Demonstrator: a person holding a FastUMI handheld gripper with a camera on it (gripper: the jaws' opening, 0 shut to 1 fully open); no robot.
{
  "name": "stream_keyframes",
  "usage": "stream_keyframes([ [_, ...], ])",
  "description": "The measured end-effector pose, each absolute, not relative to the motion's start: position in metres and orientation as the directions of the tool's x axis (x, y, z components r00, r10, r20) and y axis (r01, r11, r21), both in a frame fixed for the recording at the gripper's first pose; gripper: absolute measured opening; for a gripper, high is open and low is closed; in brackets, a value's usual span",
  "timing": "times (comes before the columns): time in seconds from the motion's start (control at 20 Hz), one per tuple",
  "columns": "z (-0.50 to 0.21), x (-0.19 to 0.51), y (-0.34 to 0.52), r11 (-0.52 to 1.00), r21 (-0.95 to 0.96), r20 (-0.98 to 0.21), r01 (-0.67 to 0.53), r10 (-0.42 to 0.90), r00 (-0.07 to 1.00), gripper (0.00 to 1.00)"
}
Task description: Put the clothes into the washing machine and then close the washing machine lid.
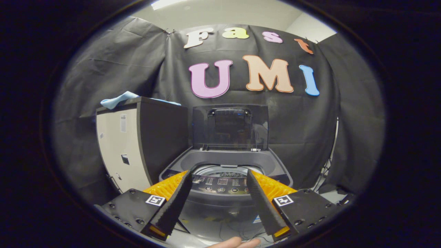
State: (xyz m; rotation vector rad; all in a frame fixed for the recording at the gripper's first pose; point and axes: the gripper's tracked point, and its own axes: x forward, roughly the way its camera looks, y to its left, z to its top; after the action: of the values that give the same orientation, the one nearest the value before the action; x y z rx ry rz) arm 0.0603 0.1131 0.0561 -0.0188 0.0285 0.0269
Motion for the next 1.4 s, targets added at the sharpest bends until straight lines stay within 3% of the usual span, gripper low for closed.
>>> stream_keyframes([
  [0.5, 0.095, 0.076, 0.162, 0.999, 0.002, -0.046, 0.041, -0.041, 0.998, 0.97],
  [0.9, 0.223, 0.109, 0.268, 0.998, 0.019, -0.005, 0.059, -0.059, 0.998, 0.97],
  [1.15, 0.326, 0.139, 0.368, 0.999, 0.005, 0.102, -0.045, 0.044, 0.994, 0.97],
  [1.4, 0.360, 0.186, 0.434, 0.991, 0.016, 0.075, -0.134, 0.132, 0.988, 0.98],
])
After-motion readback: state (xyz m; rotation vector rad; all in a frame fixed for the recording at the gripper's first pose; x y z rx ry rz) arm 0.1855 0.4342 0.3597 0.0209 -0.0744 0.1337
